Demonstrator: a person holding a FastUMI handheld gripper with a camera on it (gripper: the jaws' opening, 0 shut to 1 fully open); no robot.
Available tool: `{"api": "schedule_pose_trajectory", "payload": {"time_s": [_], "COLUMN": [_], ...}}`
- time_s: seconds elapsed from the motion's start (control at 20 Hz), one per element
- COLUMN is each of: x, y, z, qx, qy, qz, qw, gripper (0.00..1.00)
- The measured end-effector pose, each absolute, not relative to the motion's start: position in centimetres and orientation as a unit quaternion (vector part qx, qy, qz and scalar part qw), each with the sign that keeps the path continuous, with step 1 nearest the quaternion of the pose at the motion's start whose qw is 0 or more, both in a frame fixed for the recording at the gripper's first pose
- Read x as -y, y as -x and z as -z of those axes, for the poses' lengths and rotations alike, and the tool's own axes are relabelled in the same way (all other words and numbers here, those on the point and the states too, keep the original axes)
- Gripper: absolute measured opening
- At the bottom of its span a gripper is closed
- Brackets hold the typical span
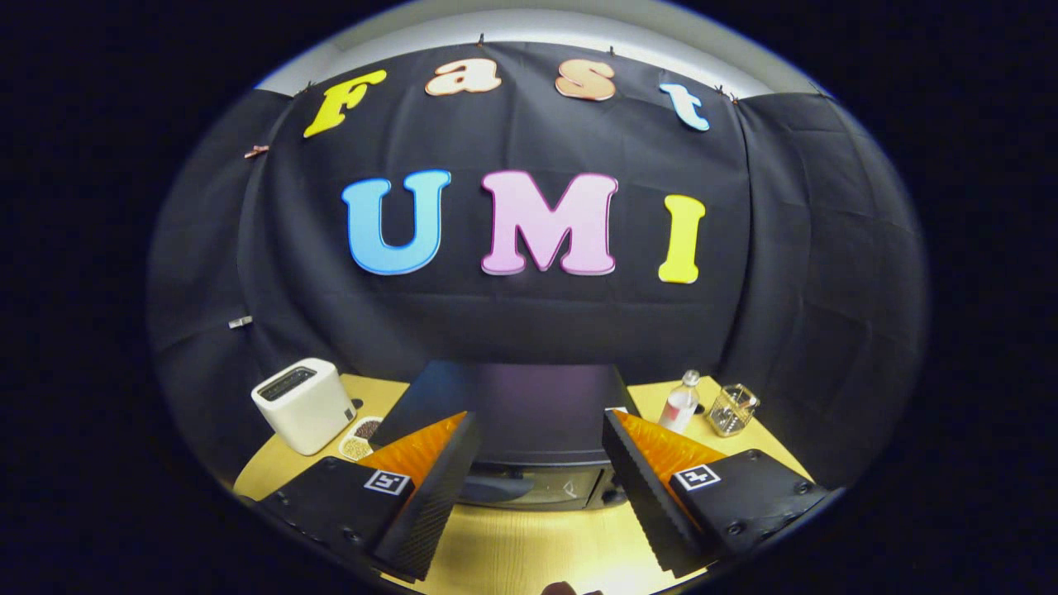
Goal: Open the toaster oven, put the food inside, and close the toaster oven door.
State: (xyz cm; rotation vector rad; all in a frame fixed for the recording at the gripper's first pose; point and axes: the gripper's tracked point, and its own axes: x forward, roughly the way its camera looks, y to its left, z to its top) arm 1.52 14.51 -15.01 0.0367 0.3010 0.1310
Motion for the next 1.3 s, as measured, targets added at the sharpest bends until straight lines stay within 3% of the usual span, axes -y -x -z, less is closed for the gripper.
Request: {"api": "schedule_pose_trajectory", "payload": {"time_s": [0.55,1.3], "x": [-5.5,6.2], "y": [0.0,1.5], "z": [3.0,0.6], "qx": [-0.055,-0.042], "qy": [-0.021,-0.03], "qz": [-0.061,-0.046], "qw": [0.996,0.998], "gripper": [0.99,0.99]}}
